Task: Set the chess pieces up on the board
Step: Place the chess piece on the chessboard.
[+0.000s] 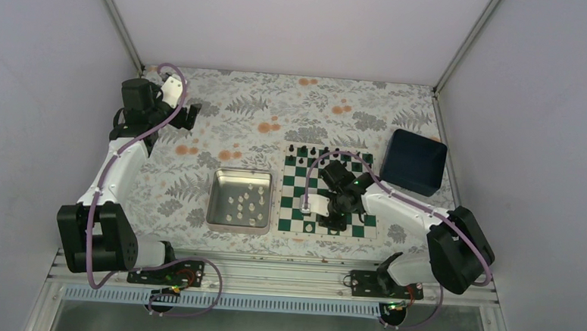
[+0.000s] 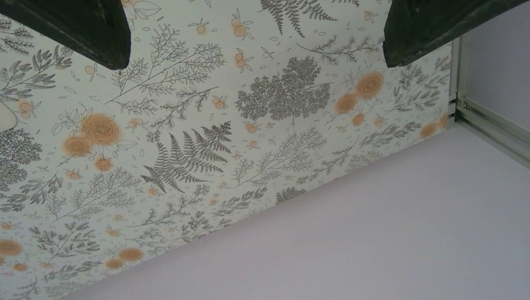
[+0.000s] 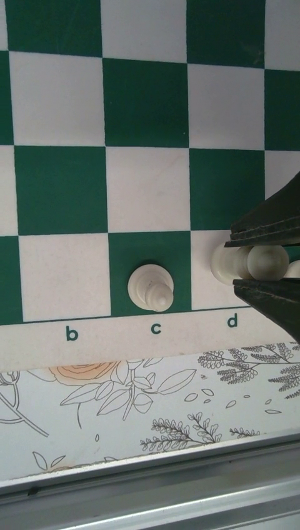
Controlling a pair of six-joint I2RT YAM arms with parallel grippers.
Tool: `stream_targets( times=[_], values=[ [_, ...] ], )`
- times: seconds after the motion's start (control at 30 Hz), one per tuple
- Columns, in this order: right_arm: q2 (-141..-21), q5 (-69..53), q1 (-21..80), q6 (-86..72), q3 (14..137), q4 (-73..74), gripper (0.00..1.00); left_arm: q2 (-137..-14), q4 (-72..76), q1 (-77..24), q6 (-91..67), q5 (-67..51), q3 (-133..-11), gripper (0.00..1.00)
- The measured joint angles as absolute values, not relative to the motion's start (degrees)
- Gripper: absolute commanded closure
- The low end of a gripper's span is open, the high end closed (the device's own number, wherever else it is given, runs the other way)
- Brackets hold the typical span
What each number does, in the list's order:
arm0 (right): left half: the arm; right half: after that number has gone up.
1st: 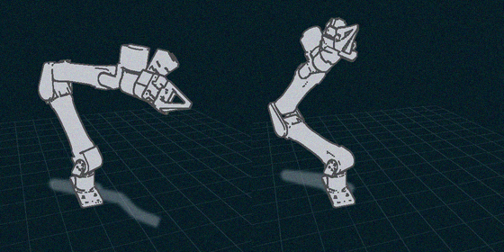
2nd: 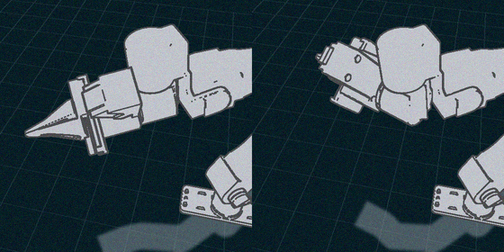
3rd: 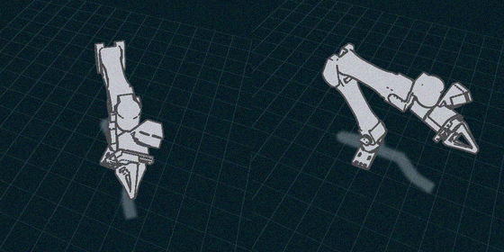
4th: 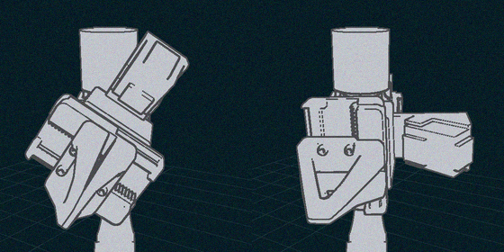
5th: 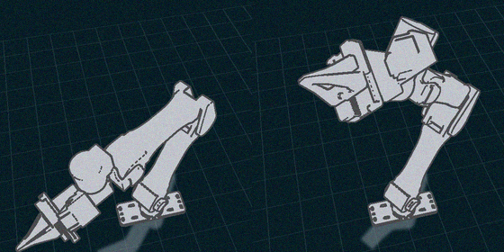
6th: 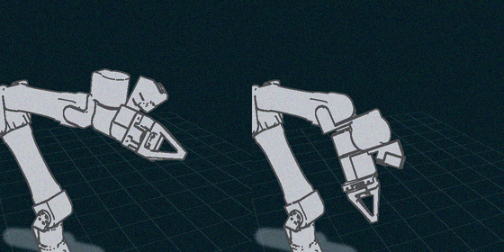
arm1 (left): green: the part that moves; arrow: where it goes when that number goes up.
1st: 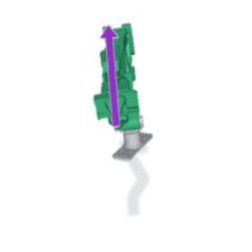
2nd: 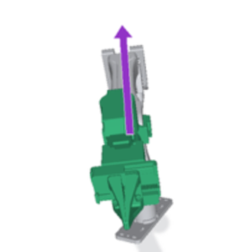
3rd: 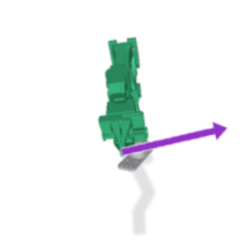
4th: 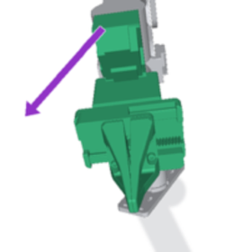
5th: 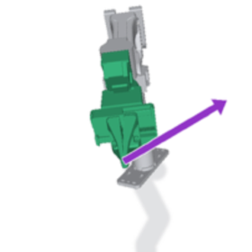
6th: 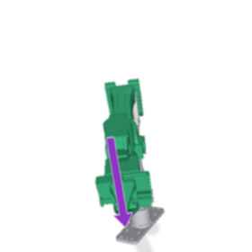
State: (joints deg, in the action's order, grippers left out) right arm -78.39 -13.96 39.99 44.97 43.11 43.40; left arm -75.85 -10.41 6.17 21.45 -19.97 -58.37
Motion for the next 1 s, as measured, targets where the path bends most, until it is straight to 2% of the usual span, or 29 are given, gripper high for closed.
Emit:
stream_targets(
  times=[0.83,1.0],
  values=[
    [-80.8,-15.2,39.9,45.9,43.1,44.6,0.9,-76.7,-10.4,6.2,21.5,-19.5,-58.4,0.0],
    [-80.9,-15.5,39.7,45.9,43.1,44.6,0.85,-76.7,-10.4,6.2,21.5,-19.3,-58.4,0.0]
  ],
)
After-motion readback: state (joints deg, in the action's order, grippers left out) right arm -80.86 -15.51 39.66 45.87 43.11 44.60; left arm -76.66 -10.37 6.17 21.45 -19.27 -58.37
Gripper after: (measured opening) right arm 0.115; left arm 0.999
